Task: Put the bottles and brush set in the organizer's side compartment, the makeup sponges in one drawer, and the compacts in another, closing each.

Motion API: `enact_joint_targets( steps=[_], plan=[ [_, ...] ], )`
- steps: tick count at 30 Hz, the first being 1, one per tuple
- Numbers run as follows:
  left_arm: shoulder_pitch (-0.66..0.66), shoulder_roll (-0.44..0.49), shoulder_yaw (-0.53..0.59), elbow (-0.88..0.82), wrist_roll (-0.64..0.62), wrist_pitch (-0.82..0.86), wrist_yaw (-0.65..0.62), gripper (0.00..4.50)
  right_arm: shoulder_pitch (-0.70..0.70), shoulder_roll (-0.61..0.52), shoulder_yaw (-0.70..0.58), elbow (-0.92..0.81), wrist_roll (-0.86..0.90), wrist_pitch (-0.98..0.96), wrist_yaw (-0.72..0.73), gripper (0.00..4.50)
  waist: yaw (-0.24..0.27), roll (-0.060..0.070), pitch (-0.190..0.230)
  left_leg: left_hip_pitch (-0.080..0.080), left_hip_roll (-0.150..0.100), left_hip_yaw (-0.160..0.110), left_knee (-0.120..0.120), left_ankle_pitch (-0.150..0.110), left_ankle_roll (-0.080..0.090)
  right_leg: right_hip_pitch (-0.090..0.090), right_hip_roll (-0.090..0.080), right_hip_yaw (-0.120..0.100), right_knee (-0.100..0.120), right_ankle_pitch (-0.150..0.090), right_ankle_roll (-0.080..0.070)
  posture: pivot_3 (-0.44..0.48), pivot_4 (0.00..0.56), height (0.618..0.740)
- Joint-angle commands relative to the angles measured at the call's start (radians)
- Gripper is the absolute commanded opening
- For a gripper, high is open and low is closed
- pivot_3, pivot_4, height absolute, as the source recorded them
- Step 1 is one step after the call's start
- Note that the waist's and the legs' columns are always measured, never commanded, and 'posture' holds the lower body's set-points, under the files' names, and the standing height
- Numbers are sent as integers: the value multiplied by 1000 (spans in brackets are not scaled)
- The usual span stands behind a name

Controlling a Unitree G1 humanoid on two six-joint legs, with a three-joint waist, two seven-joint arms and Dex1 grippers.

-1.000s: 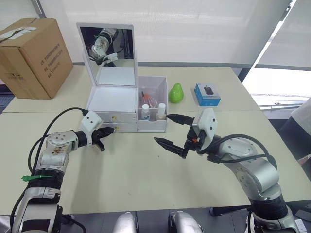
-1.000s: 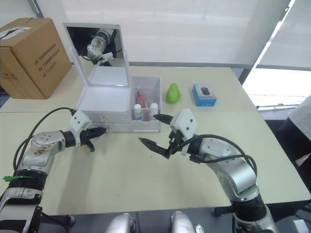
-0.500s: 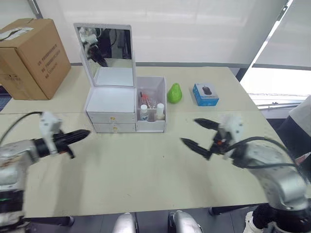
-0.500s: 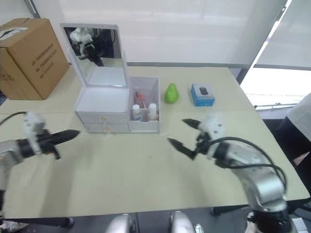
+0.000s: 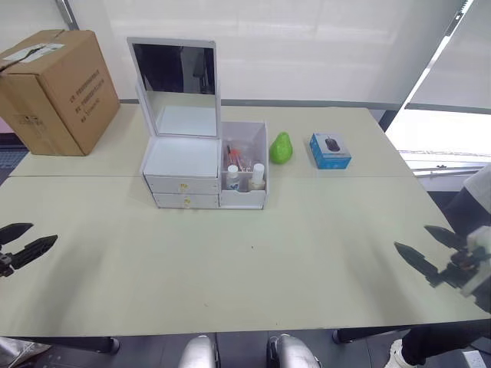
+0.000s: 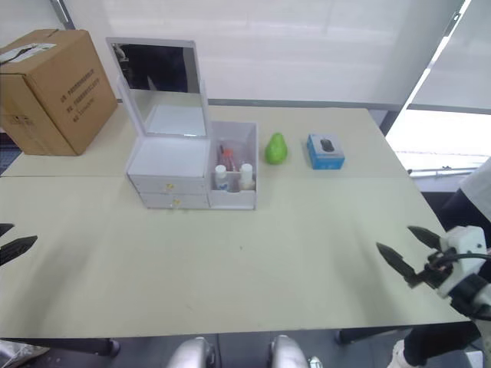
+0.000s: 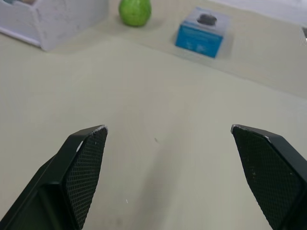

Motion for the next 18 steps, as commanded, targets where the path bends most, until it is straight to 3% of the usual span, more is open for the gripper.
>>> enact_joint_targets(
  steps=[1,18],
  plan=[
    [-1,9,32,-17,-3,-37,19,4475,-10,-21,-19,19,-2,-48,24,4500,-1,0,0,0,0,0,0,0,0,0,0,0,0,0,0,0,150,740],
    [-2,20,34,-21,-8,-33,76,4475,-71,-44,30,37,-16,-42,19,4500,-3,1,0,0,0,1,0,0,0,0,0,0,0,0,0,0,150,740]
  ],
)
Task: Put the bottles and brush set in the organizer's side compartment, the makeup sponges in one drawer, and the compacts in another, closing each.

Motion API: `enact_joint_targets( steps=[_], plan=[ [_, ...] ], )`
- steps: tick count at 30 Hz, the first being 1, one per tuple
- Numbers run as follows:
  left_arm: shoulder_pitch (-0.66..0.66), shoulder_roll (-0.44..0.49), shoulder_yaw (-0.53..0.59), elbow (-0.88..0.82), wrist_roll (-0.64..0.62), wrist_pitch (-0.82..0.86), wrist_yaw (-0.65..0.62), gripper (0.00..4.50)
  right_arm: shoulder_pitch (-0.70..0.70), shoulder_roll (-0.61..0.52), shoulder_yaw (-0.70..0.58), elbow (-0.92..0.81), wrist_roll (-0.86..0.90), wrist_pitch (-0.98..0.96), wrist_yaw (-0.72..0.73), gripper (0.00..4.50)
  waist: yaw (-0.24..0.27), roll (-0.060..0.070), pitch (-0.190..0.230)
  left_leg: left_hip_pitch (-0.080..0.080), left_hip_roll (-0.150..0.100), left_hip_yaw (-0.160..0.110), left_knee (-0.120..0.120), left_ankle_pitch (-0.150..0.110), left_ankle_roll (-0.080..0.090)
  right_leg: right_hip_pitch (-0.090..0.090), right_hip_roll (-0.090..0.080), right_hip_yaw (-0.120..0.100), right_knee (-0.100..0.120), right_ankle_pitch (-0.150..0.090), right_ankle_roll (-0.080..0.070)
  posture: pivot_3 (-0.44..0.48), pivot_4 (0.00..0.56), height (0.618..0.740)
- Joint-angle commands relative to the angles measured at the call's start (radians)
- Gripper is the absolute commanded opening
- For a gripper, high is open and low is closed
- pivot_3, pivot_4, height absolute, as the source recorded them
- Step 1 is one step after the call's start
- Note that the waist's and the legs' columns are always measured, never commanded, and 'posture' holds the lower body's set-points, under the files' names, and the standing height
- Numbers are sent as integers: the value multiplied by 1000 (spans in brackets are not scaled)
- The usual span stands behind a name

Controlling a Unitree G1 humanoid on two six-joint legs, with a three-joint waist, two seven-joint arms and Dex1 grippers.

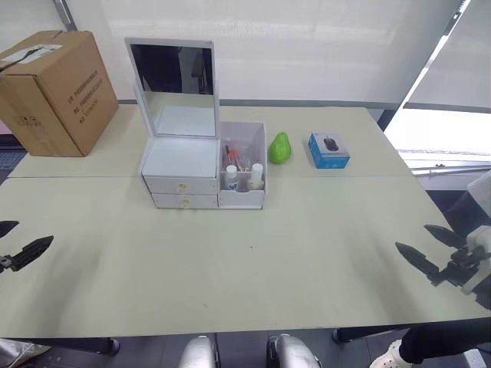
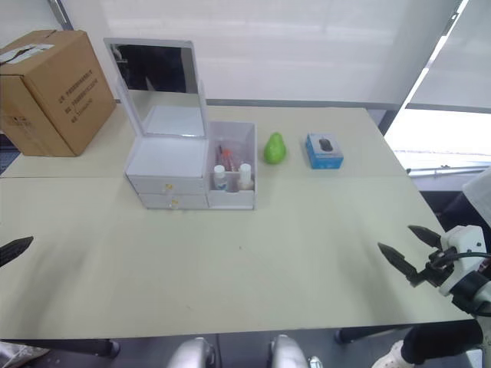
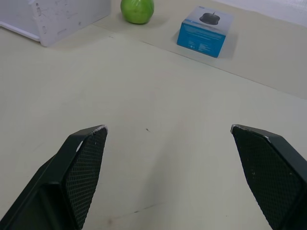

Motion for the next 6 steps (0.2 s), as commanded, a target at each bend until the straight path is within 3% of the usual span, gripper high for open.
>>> enact_joint_targets(
  steps=[1,6],
  plan=[
    [-11,23,31,-13,-9,1,11,4475,-11,-26,-14,-19,5,-3,-2,4500,0,0,0,0,0,0,0,0,0,0,0,0,0,0,0,0,150,740],
    [-16,33,33,-5,-6,8,19,4475,-15,-31,-9,-37,11,9,-10,4500,0,0,0,0,0,0,0,0,0,0,0,0,0,0,0,0,150,740]
  ],
)
